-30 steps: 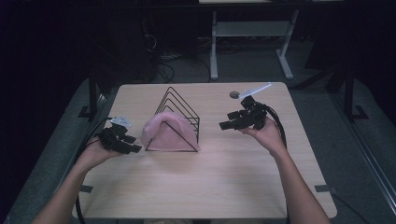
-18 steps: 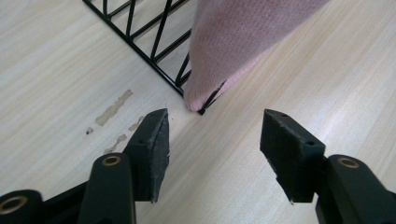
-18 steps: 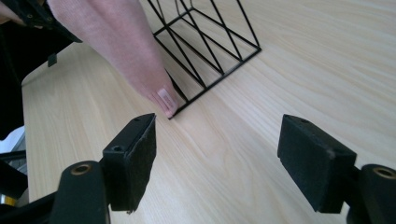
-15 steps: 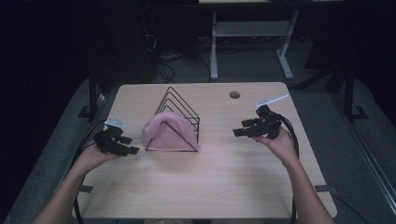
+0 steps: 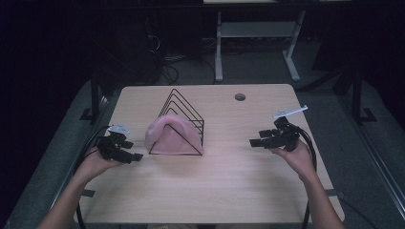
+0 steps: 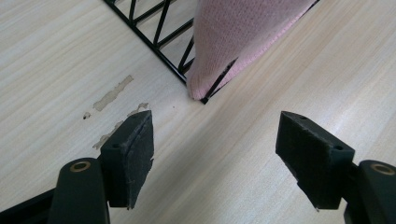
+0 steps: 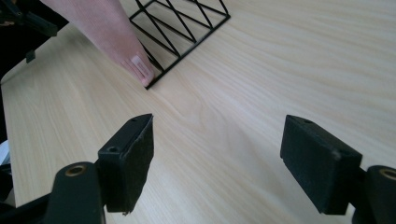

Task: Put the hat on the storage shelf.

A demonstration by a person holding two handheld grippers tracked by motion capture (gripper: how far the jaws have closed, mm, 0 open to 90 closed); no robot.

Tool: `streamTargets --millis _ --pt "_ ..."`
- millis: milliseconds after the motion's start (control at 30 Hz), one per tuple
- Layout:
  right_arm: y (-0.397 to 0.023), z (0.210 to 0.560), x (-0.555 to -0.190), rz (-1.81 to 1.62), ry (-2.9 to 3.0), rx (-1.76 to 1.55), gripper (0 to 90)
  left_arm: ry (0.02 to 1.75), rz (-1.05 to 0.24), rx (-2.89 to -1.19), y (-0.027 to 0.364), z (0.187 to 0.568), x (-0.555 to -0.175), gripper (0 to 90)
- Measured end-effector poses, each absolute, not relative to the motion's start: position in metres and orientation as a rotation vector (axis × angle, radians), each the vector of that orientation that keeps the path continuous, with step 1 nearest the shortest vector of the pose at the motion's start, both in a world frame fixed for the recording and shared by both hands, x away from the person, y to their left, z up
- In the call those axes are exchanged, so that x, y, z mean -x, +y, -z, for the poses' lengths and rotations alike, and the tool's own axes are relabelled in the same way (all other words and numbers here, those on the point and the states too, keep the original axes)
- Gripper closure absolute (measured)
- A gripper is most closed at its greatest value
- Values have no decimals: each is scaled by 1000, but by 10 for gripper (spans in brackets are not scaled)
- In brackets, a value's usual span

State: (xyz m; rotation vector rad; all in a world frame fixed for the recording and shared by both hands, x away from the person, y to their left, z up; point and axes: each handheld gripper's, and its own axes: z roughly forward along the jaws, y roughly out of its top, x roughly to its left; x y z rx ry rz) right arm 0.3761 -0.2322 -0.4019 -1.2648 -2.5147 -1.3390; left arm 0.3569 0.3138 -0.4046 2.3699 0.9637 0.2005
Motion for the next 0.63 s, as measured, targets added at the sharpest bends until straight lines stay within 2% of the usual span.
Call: streamTargets --millis 633 --pt "-269 431 -323 1325 -2495 1365 230 969 -211 -2341 313 415 -337 269"
